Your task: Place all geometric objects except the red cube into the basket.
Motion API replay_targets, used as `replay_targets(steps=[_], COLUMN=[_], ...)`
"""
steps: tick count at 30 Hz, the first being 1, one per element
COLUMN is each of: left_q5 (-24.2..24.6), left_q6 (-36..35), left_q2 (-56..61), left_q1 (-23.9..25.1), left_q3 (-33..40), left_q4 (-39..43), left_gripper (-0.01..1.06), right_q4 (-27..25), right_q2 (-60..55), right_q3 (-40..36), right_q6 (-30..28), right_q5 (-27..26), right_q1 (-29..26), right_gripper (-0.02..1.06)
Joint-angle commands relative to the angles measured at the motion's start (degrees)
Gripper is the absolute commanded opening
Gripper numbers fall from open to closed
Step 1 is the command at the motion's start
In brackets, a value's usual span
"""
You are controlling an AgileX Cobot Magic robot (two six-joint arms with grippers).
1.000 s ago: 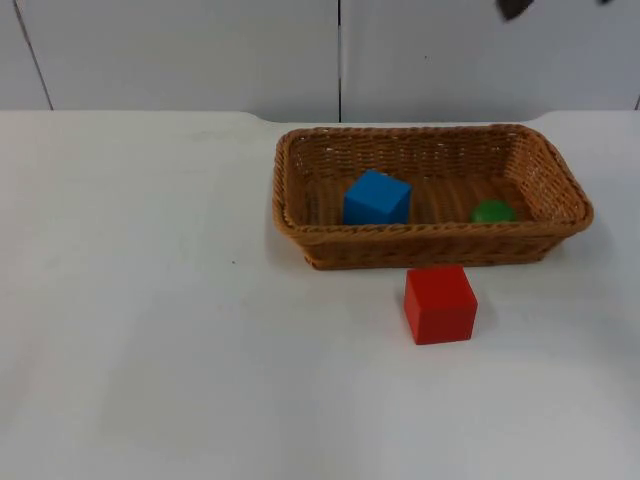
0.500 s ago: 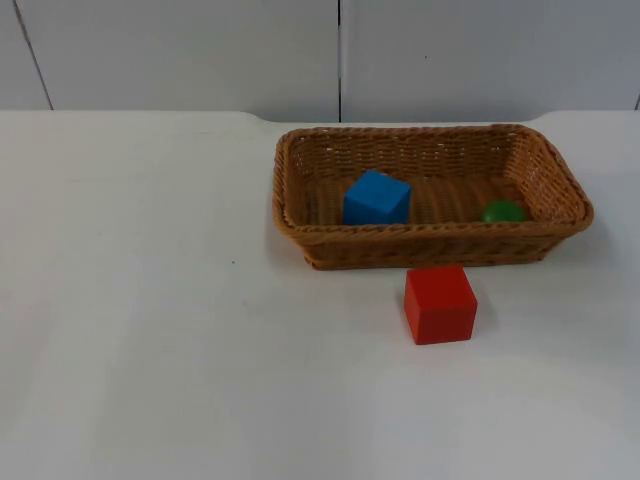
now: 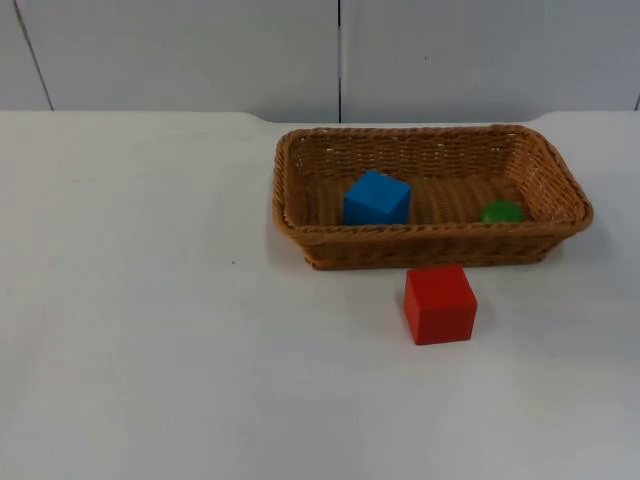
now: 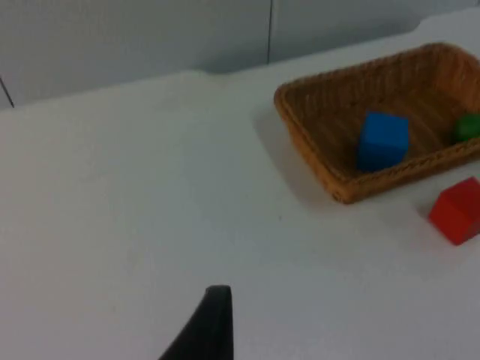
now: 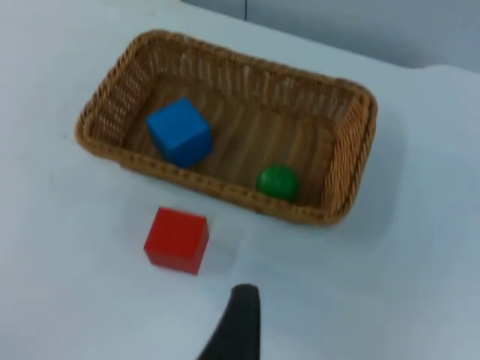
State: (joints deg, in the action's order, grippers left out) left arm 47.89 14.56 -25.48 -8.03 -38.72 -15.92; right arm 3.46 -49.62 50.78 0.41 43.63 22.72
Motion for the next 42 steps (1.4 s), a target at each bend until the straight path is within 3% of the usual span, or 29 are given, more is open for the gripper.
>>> replay_targets(steps=[1,12,19,23,34,40,42], left_q5=[0.69,8.22,7.68,7.46,11.17,13.78,13.78], left_q6=[1.46,-3.23,-5.39,-6.76,-12.02,-14.56,-14.56], left_q2=[4.81,16.47,22.50,25.48,25.48,25.48,25.48], left_q1=[0.16,0.16,0.16,0.16,0.16,0.16,0.16], left_q3=[0.21,0.21,1.97,8.81,8.84,10.40,10.40], left_q4=[-1.40,2.93,4.92,6.84,11.83,14.64,14.93], left_gripper=[1.05,1.05,1.05,1.05,1.05,1.05,1.05], right_q4=[-0.17,-0.60,-0.60,-0.23,0.44,0.16,-0.17], right_q2=[4.20,26.07,38.42,45.16,49.62,49.62,49.62], right_q3=[-3.56,-14.70,-15.13,-15.13,-16.26,-19.67,-21.01], right_q6=[-0.09,0.19,0.19,0.19,-0.03,-0.03,-0.03], right_q5=[-1.29,-0.28,3.73,8.01,21.11,21.09,18.48], right_q1=[0.02,0.02,0.02,0.02,-0.10,-0.10,-0.10], right_gripper=[0.78,0.78,0.78,0.78,0.78,0.78,0.78])
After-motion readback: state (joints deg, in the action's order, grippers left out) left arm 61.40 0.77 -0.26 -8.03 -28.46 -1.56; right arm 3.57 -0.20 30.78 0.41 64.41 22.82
